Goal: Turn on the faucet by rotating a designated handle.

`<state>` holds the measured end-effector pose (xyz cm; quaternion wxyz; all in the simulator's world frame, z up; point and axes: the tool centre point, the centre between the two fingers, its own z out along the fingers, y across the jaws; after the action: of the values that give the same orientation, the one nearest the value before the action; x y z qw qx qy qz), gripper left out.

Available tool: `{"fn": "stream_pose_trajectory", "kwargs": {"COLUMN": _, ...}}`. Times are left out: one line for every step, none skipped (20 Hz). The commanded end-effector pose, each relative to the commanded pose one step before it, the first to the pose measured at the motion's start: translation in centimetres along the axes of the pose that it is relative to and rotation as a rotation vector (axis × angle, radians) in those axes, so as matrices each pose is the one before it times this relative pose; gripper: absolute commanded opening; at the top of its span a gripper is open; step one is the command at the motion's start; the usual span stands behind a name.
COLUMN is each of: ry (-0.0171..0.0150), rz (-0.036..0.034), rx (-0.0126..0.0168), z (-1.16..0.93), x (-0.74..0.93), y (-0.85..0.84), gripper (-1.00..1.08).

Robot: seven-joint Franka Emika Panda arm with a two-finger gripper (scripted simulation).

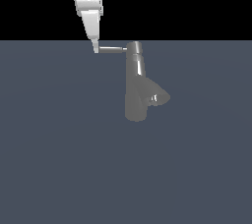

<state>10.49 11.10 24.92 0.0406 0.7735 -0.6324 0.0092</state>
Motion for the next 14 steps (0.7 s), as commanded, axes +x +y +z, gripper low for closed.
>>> {"fn": "stream_pose_trajectory", "kwargs": {"ry": 0.00032, "rz": -0.00198, "rx": 0.00183, "z": -0.101, "x": -0.156, "y": -0.023, "gripper": -1.00}}
{"fn": "stream_pose_trajectory", "kwargs": {"ry": -0.00024, "rz": 0.00132, "rx": -0.00035, "z": 0.035, "x": 0.053, "y": -0.007, "gripper": -1.00}}
{"fn": "stream_pose_trajectory", "kwargs": {"ry": -0.00072, "rz": 0.00411, "rx": -0.00119, "z": 0.107, "x": 0.190, "y": -0.014, "gripper": -1.00}}
{"fn": "stream_pose_trajectory", "kwargs": {"ry": -0.00115, "rz": 0.00671, "rx": -0.00199, "z": 0.174, "x": 0.318, "y": -0.020, "gripper": -1.00}}
{"fn": "stream_pose_trajectory", "kwargs": {"ry": -0.00156, "rz": 0.00930, "rx": -0.00280, "z": 0.240, "x": 0.449, "y": -0.026, "gripper": -1.00}}
{"fn": "stream_pose_trajectory", "kwargs": {"ry": -0.00193, "rz": 0.01174, "rx": -0.00355, "z": 0.302, "x": 0.574, "y": -0.032, "gripper": -1.00}}
{"fn": "stream_pose_trajectory", "kwargs": {"ry": -0.00180, "rz": 0.01120, "rx": -0.00340, "z": 0.287, "x": 0.553, "y": -0.031, "gripper": -1.00}}
{"fn": "stream_pose_trajectory", "kwargs": {"ry": -0.00139, "rz": 0.00879, "rx": -0.00267, "z": 0.225, "x": 0.436, "y": -0.026, "gripper": -1.00}}
{"fn": "stream_pose_trajectory", "kwargs": {"ry": -0.00099, "rz": 0.00634, "rx": -0.00192, "z": 0.162, "x": 0.316, "y": -0.019, "gripper": -1.00}}
{"fn": "stream_pose_trajectory", "kwargs": {"ry": -0.00060, "rz": 0.00387, "rx": -0.00117, "z": 0.099, "x": 0.193, "y": -0.012, "gripper": -1.00}}
{"fn": "stream_pose_trajectory", "kwargs": {"ry": -0.00020, "rz": 0.00131, "rx": -0.00040, "z": 0.033, "x": 0.065, "y": -0.004, "gripper": -1.00}}
{"fn": "stream_pose_trajectory", "kwargs": {"ry": 0.00000, "rz": 0.00000, "rx": 0.00000, "z": 0.000, "x": 0.000, "y": 0.000, "gripper": -1.00}}
{"fn": "stream_pose_trajectory", "kwargs": {"ry": 0.00000, "rz": 0.00000, "rx": 0.00000, "z": 0.000, "x": 0.000, "y": 0.000, "gripper": -1.00}}
{"fn": "stream_pose_trajectory", "kwargs": {"ry": 0.00000, "rz": 0.00000, "rx": 0.00000, "z": 0.000, "x": 0.000, "y": 0.000, "gripper": -1.00}}
